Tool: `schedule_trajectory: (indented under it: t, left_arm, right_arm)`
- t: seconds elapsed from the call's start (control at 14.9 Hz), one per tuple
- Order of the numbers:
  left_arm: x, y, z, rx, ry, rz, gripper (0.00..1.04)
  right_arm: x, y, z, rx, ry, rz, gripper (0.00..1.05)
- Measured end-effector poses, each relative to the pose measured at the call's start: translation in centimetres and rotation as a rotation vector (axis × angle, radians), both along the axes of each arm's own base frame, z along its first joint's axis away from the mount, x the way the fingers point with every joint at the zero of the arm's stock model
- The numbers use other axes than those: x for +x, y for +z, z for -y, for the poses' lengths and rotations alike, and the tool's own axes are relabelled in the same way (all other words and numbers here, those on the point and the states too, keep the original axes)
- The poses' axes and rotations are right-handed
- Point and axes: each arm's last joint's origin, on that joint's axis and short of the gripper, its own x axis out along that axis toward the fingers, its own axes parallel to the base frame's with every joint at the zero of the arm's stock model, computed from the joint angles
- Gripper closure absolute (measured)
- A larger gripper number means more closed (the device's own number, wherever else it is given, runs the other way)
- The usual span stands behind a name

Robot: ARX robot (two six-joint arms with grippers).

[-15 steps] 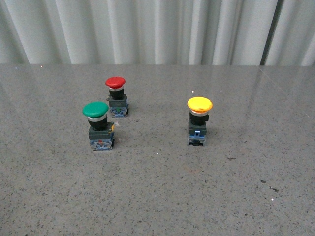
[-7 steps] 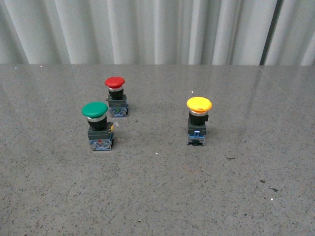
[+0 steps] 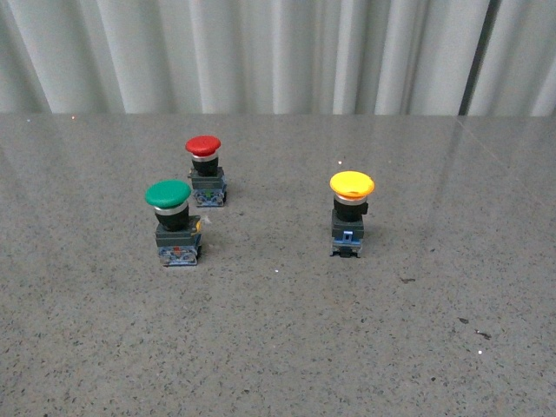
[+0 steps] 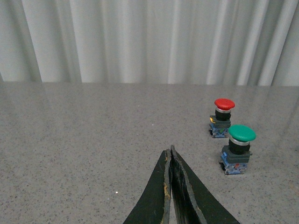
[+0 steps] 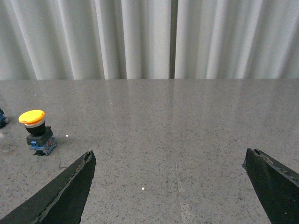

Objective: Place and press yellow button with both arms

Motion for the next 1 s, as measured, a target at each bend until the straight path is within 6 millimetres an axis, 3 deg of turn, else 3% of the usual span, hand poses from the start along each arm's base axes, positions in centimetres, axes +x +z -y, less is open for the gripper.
schedule_trajectory:
  t: [0.33, 0.6, 0.74, 1.0]
  left_arm:
    - [-1.3, -0.3, 0.0, 0.000, 0.000, -0.003, 1.03]
    - [-1.3, -0.4, 0.0, 0.000, 0.001, -0.013, 1.03]
    - [-1.3, -0.4, 0.0, 0.000, 0.001, -0.017, 0.83]
    - [-1.3, -0.4, 0.0, 0.000, 0.001, -0.017, 0.32]
  right_arm:
    - [0.0, 0.0, 0.0, 0.000, 0.000, 0.000, 0.07]
    - [0.0, 0.0, 0.0, 0.000, 0.000, -0.001, 0.07]
    - [0.0, 0.0, 0.0, 0.000, 0.000, 0.000, 0.07]
    - [0.0, 0.0, 0.0, 0.000, 0.000, 0.000, 0.07]
